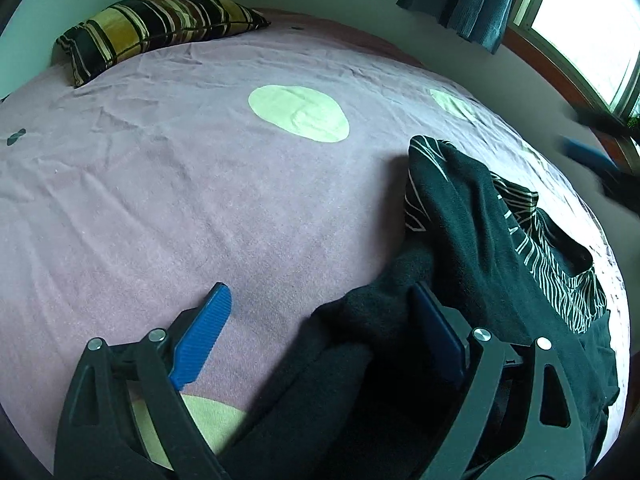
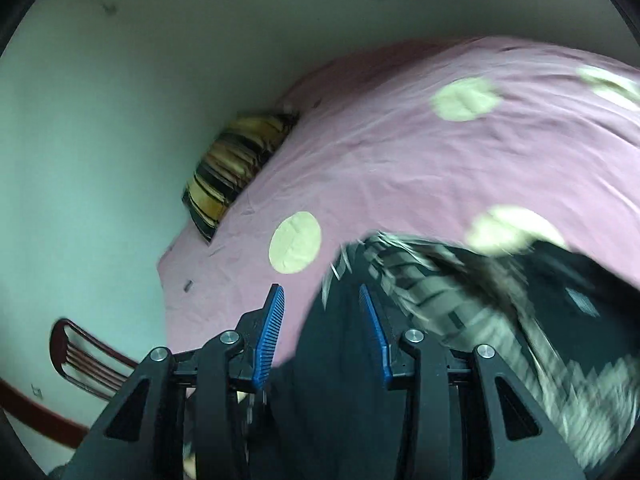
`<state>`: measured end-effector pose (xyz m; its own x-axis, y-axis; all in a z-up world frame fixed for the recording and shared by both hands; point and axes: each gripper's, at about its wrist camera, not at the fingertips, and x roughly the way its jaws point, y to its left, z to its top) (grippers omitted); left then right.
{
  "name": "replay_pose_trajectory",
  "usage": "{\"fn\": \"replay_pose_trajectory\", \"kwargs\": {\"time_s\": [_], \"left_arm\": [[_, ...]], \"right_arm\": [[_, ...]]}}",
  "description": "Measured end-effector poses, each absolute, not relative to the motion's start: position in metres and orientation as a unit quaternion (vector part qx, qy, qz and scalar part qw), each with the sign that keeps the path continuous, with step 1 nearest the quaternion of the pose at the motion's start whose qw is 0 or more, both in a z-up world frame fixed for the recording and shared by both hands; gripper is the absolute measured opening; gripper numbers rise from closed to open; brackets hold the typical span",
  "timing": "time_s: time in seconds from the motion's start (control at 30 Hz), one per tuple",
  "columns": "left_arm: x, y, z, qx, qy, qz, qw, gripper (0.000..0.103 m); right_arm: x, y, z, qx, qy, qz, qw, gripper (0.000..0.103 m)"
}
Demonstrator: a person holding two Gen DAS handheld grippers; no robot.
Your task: Fold small clothes
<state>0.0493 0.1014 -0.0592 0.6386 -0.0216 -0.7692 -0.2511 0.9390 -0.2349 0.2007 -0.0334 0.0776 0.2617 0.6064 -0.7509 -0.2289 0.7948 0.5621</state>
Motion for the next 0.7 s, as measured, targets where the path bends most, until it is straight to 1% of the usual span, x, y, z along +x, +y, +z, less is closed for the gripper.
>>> {"fn": "replay_pose_trajectory", "kwargs": {"time_s": [0.07,0.17,0.33,0.37,0.43,0.47,0.5,0.57,0.7], "left_arm": [[0.049,0.101,-0.059,-0.162,0.420,0.064,0.891,0.091],[0.050,0.102,-0.060,-0.163,0.422,0.063,0.890,0.092],[0.051,0.101,-0.060,-0.162,0.424,0.064,0.889,0.092],[0.051,0.102,-0.060,-0.163,0.424,0.064,0.889,0.092],[0.051,0.102,-0.060,-0.165,0.424,0.063,0.888,0.092],[0.051,0.102,-0.060,-0.164,0.424,0.064,0.888,0.092],[0.051,0.101,-0.060,-0.163,0.424,0.064,0.889,0.092],[0.051,0.101,-0.060,-0.162,0.424,0.064,0.889,0.092],[0.051,0.102,-0.060,-0.165,0.422,0.066,0.889,0.092]], "right_arm": [[0.228,0.000,0.062,0.143,0.570,0.259,0.767,0.040],[0.262,0.037,0.024,0.084,0.633,0.227,0.736,0.040],[0.268,0.056,-0.008,0.043,0.680,0.223,0.697,0.039],[0.268,0.059,-0.012,0.034,0.683,0.217,0.696,0.037],[0.268,0.061,-0.014,0.025,0.688,0.212,0.694,0.024],[0.267,0.062,-0.014,0.024,0.690,0.210,0.692,0.020],[0.269,0.062,-0.015,0.024,0.691,0.208,0.691,0.010],[0.270,0.059,-0.014,0.033,0.692,0.209,0.690,0.006],[0.278,0.042,-0.010,0.098,0.669,0.219,0.703,0.004]]}}
